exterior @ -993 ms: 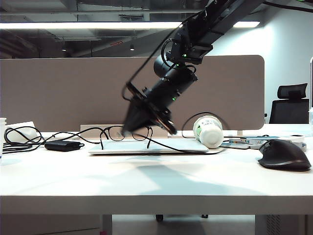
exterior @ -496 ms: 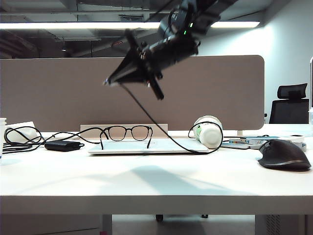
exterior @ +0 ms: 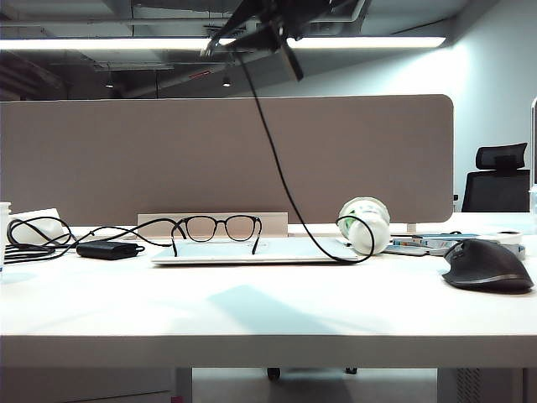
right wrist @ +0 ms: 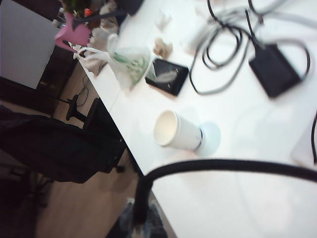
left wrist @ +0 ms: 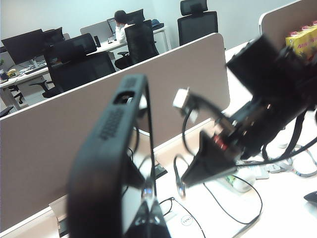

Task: Pick up the black phone, pick up the charger plug, insert the charger plug into the phone's charging port, and finally place the connected phone back on the desk.

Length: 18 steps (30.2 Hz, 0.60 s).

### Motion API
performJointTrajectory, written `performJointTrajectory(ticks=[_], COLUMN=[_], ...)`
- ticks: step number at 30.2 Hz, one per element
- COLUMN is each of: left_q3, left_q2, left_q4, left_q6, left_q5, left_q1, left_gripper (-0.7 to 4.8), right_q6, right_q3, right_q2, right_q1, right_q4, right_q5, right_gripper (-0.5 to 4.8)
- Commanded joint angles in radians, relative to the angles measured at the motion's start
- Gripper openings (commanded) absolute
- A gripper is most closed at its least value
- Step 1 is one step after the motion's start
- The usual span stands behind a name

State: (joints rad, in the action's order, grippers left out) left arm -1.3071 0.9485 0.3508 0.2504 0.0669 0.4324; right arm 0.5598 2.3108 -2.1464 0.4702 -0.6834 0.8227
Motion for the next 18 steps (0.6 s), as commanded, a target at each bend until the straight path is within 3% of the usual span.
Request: performJointTrajectory(ticks=[1, 12, 18], left_q3=[-0.007, -0.006, -0.006], left_q2=[-0.006, -0.005, -0.005], left_q4=[-0.030, 0.046, 0.077], left_q6=[0.003, 0.004, 0.004], left_q5=[0.000, 0.089, 0.130], left_q1=[0.000, 0.000, 0.000], left_gripper=[-0.06, -0.06, -0.06], right_q6=[-0.055, -0.079, -0.082], right_q3=[0.005, 0.005, 0.005], right_q2=[0.042, 0.064, 0.064], right_q1=[-0.001, -0.011, -0.027], right_q4=[0.053, 0.247, 0.354], right_q5=[0.023, 0.150, 0.322], right_gripper=[-0.09, -0.09, -0.09])
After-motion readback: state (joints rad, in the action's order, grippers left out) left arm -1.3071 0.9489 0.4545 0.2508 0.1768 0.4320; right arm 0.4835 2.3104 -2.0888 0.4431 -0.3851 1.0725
